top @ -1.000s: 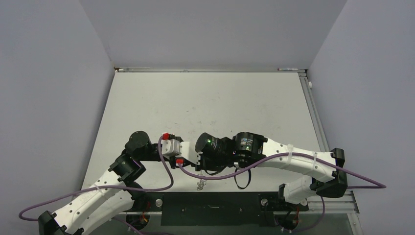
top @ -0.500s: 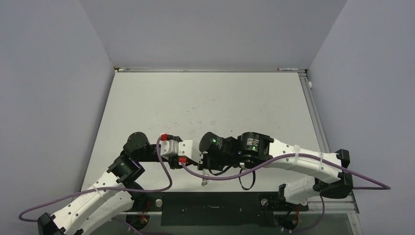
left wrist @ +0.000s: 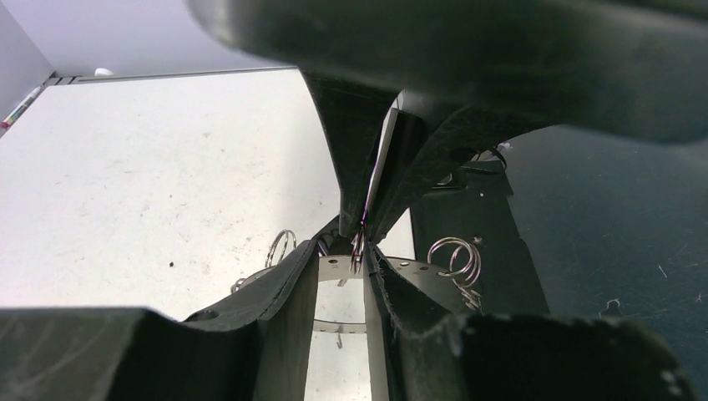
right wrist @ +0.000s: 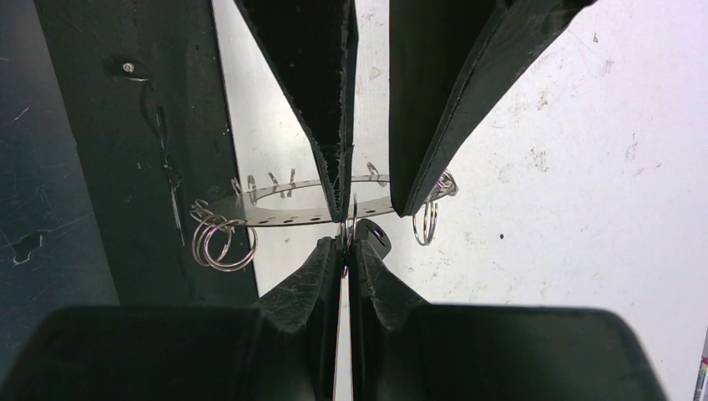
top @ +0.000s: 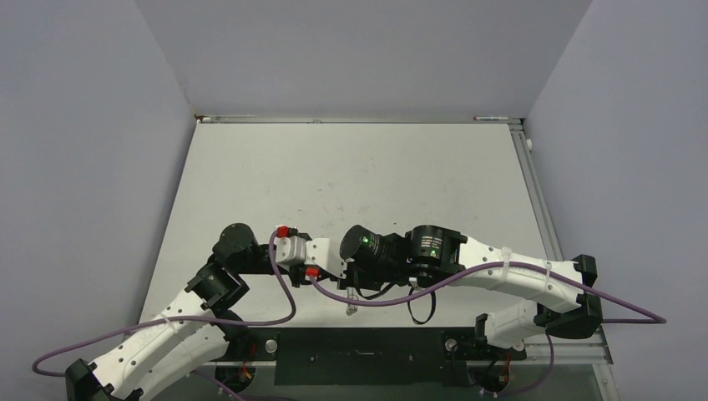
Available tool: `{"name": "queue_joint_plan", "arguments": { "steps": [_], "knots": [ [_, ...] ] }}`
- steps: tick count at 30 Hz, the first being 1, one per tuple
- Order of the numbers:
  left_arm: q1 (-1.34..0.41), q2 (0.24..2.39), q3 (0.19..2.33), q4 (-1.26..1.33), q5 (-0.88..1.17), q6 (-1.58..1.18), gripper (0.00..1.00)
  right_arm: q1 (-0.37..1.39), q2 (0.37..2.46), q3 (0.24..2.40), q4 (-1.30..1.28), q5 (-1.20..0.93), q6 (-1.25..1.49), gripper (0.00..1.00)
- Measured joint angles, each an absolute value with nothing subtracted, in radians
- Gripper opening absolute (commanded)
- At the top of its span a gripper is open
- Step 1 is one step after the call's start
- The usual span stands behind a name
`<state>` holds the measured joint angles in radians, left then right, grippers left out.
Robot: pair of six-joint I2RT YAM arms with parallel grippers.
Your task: Put the keys on the keyring
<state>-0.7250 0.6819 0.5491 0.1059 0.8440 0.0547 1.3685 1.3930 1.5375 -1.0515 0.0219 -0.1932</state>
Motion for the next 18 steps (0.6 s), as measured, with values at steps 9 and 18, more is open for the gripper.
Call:
{"name": "queue_joint_plan", "arguments": {
  "steps": [9, 18],
  "knots": [
    [-0.727, 0.69, 0.551, 0.117, 0.852, 0.037, 0.15, 1.369, 1.393, 1.537, -1.05, 0.023, -0.194, 0.05],
    [-0.732, 0.69, 0.551, 0.117, 0.854, 0.033, 0.13, 1.369, 1.393, 1.538, -1.049, 0.023, -0.194, 0.05]
  ]
}}
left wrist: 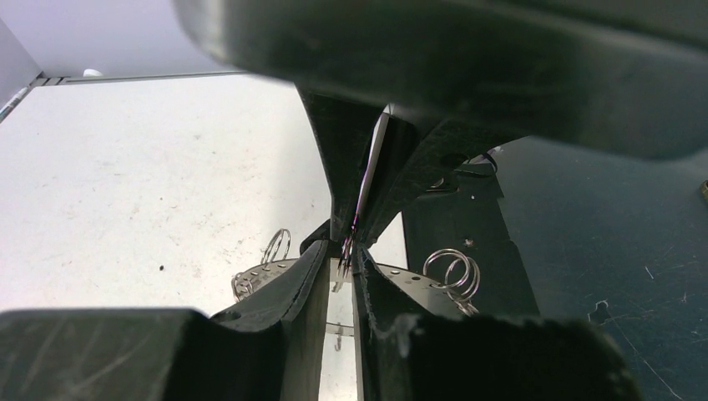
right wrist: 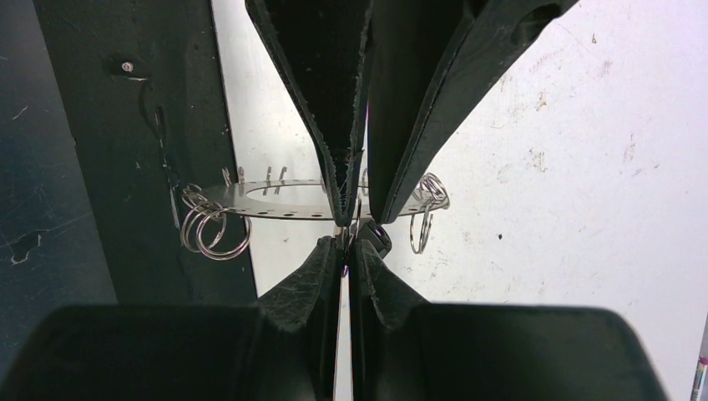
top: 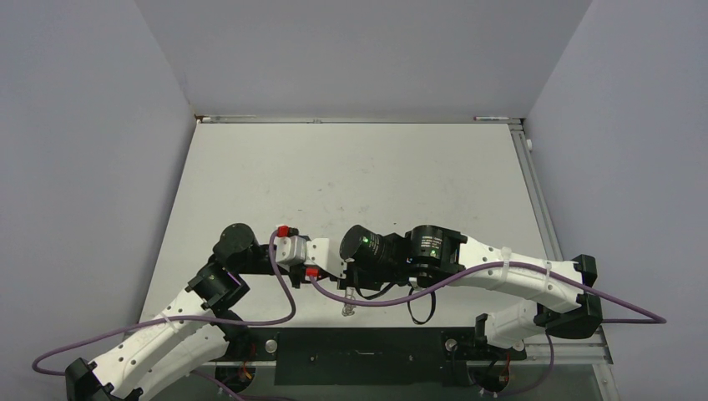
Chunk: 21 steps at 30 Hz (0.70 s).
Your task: Put the keys on the keyring
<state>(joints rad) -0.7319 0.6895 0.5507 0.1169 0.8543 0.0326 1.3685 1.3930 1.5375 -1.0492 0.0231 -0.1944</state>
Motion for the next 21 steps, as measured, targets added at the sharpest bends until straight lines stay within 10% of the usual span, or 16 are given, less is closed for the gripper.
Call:
{"name": "queue_joint_plan", "arguments": {
  "steps": [11, 21],
  "knots": [
    [-0.733, 0.69, 0.551, 0.125, 0.853, 0.029, 0.28, 1.369, 1.393, 1.537, -1.042, 0.022, -0.194, 0.05],
    [-0.741, 0.686, 0.551, 0.13, 0.849, 0.03, 0.12, 1.369, 1.393, 1.537, -1.035, 0.023, -0.194, 0.05]
  ]
}}
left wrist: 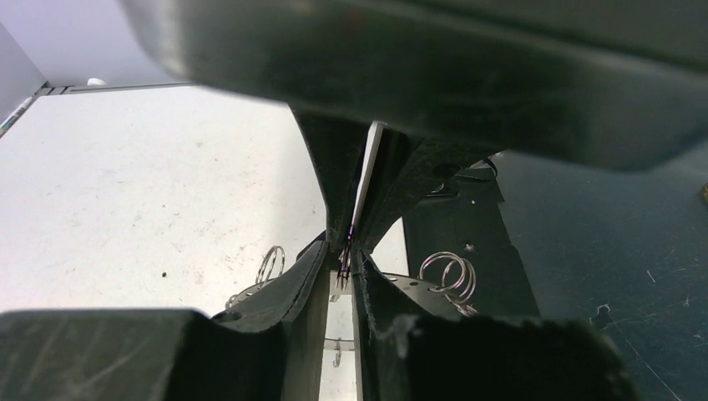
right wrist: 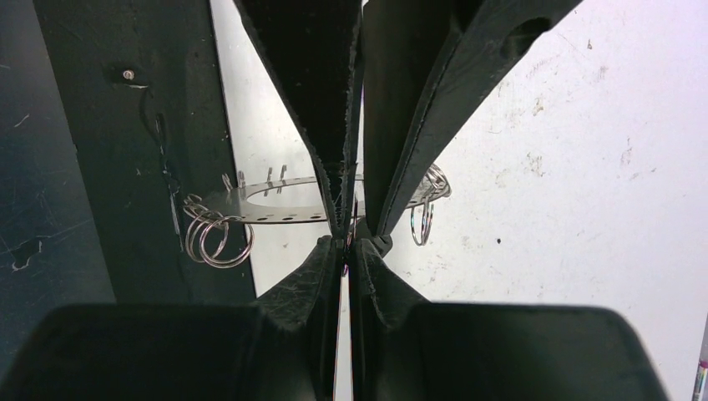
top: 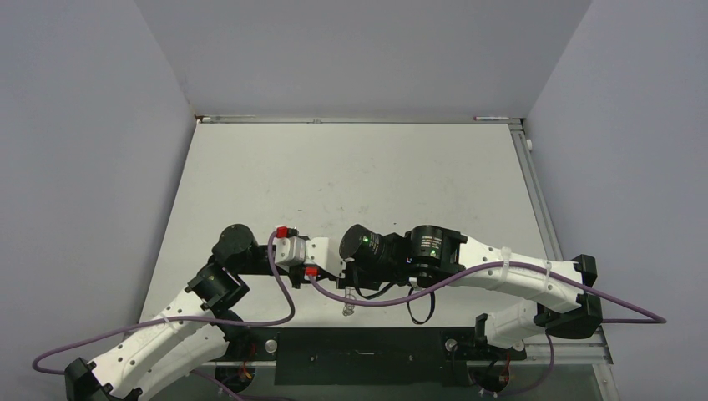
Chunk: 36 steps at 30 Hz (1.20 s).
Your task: Put the keys on the keyring
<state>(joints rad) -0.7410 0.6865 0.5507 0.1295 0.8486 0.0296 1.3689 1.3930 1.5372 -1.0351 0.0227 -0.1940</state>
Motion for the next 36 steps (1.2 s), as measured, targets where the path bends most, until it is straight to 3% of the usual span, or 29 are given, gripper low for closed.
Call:
{"name": "queue_joint_plan", "arguments": {
  "steps": [2, 6, 8, 11, 19, 21, 23, 24, 27, 32, 36],
  "knots": [
    [-0.741, 0.685, 0.551, 0.13, 0.849, 0.03, 0.15, 1.369, 1.393, 1.538, -1.033, 0.023, -0.194, 0.05],
    [-0.743, 0.684, 0.551, 0.132, 0.844, 0.031, 0.32, 1.369, 1.393, 1.538, -1.029, 0.023, -0.193, 0.05],
    [-0.744, 0.682, 0.552, 0.132, 0.84, 0.031, 0.34, 1.369, 1.393, 1.537, -1.025, 0.026, -0.194, 0.05],
    [-0.744, 0.672, 0.553, 0.131, 0.83, 0.031, 0.21, 1.369, 1.393, 1.537, -1.016, 0.028, -0.194, 0.05],
    [-0.745, 0.657, 0.553, 0.118, 0.815, 0.036, 0.18, 1.369, 1.368, 1.537, -0.98, 0.042, -0.194, 0.05],
    [-0.745, 0.659, 0.553, 0.123, 0.815, 0.038, 0.07, 1.369, 1.361, 1.537, -0.979, 0.042, -0.193, 0.05],
    [-0.746, 0.657, 0.553, 0.124, 0.811, 0.039, 0.05, 1.369, 1.359, 1.538, -0.975, 0.042, -0.193, 0.05],
    [-0.746, 0.657, 0.553, 0.123, 0.809, 0.04, 0.06, 1.369, 1.359, 1.537, -0.974, 0.043, -0.193, 0.05],
    [-0.746, 0.656, 0.553, 0.123, 0.805, 0.042, 0.31, 1.369, 1.359, 1.537, -0.973, 0.044, -0.193, 0.05],
    [-0.746, 0.642, 0.553, 0.118, 0.791, 0.041, 0.36, 1.369, 1.359, 1.537, -0.96, 0.044, -0.192, 0.05],
    [-0.746, 0.629, 0.553, 0.116, 0.788, 0.041, 0.33, 1.37, 1.359, 1.537, -0.942, 0.044, -0.189, 0.05]
  ]
}}
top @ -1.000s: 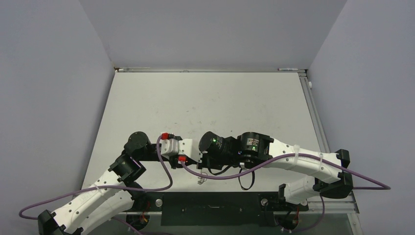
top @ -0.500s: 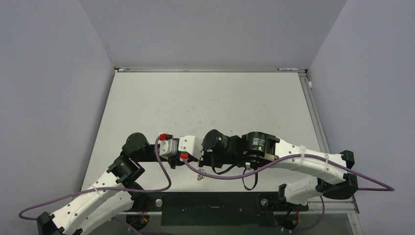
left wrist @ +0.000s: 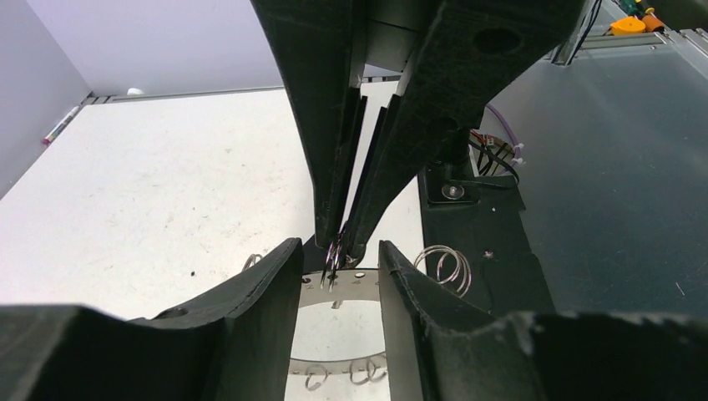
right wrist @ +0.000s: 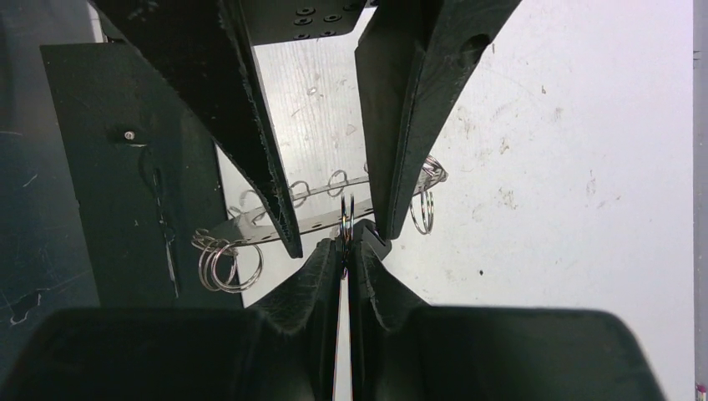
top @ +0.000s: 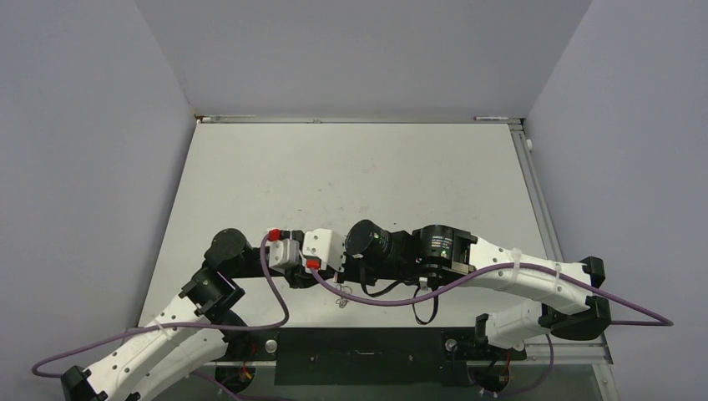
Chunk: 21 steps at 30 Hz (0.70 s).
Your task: Put the keys on the keyring
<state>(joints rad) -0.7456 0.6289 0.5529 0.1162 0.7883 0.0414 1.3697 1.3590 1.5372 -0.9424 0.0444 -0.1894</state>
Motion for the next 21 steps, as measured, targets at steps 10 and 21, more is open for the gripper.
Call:
{"name": "queue_joint_plan", "arguments": {
  "steps": [10, 21],
  "knots": [
    [-0.745, 0.598, 0.553, 0.115, 0.784, 0.04, 0.29, 1.37, 1.359, 1.53, -0.92, 0.044, -0.189, 0.05],
    [-0.743, 0.578, 0.553, 0.115, 0.782, 0.039, 0.23, 1.37, 1.359, 1.524, -0.921, 0.044, -0.184, 0.05]
  ]
}}
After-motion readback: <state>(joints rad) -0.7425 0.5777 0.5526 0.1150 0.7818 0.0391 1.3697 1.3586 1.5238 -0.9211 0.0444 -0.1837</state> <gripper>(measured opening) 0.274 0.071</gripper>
